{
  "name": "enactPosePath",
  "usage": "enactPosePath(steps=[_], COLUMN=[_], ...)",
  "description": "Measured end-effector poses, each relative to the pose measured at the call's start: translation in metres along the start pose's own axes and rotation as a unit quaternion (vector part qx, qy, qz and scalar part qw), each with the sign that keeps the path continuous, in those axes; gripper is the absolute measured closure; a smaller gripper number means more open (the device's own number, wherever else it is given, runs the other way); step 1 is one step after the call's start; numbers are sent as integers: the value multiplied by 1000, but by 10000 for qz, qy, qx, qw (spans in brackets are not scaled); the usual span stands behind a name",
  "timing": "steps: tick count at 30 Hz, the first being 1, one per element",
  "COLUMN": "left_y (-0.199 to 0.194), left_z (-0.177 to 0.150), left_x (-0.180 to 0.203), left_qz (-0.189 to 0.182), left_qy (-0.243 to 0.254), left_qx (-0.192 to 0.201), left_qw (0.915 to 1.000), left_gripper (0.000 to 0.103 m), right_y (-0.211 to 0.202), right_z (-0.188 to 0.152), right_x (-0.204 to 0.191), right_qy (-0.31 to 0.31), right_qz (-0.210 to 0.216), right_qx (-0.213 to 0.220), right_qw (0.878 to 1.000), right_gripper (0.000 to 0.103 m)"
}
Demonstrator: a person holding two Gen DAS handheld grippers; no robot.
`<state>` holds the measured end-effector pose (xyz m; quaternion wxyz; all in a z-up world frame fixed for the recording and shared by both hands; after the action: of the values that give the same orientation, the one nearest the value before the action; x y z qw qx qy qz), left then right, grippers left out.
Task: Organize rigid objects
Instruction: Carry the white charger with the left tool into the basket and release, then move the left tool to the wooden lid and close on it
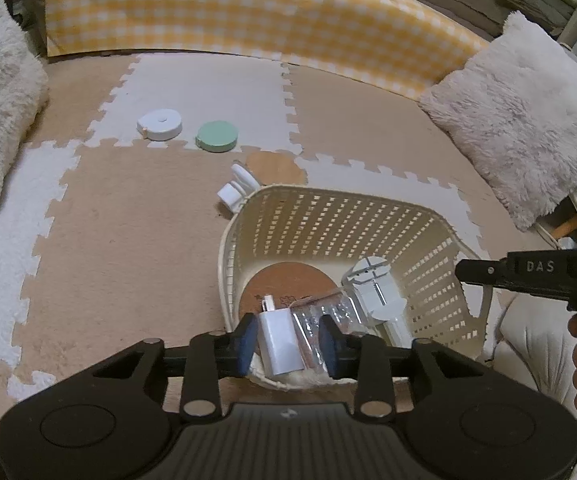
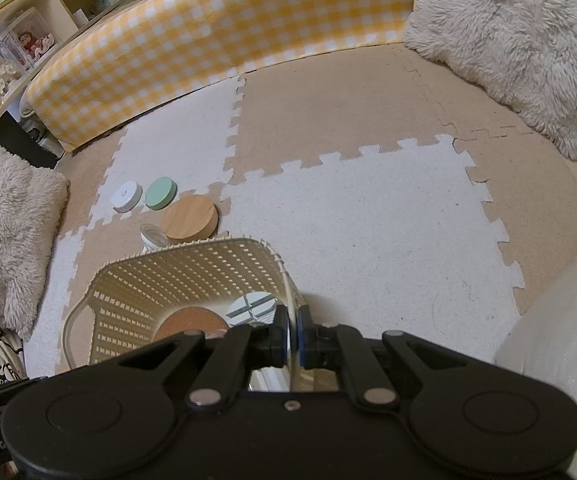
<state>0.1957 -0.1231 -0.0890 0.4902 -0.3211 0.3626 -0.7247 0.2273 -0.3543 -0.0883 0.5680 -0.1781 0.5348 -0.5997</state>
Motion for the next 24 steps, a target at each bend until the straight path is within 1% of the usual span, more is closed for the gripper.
enactPosePath(steps=[6, 9, 11, 12, 14, 16, 19, 24], left_y=[-4, -7, -9, -10, -13, -17, -26, -40], left_z=[1, 2, 3, 3, 4, 4, 7, 14], left_x=[9, 11, 13, 14, 17, 19, 23, 24], left_qz=[-18, -74, -128, -164, -229, -251, -292, -337], left_qy=[141, 157, 163, 179, 216, 277, 431, 515], left_qx=[3, 12, 24, 32, 48, 81, 213, 454], left_qw=[9999, 9998, 9998, 9997, 9995, 9993, 9984, 9971], left_gripper=[52, 43, 34, 31, 21, 13, 8, 2], right_y=[0, 0, 0, 0, 0, 0, 0, 0], right_z=[0, 0, 0, 0, 0, 0, 0, 0], right_x=[0, 0, 0, 0, 0, 0, -1, 0], right_qy=[0, 2, 0, -1, 3, 0, 0, -9], right_qz=[0, 2, 0, -2, 1, -2, -1, -6], right_qx=[0, -1, -1, -1, -3, -1, -2, -4], right_qw=[10000, 10000, 10000, 10000, 10000, 10000, 10000, 10000], right_gripper=[98, 98, 98, 98, 98, 98, 98, 98])
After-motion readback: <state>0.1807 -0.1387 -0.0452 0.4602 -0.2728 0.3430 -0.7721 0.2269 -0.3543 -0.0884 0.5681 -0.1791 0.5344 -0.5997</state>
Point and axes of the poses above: each gripper's, at about its wrist camera, not at the fingertips, and y roughly the way its jaws point, x to its right, z to its top, the point moved 3 cm from there along y, roughly the way its jaws point, and after that the axes turned 15 degrees about y, right-handed, at the moved point
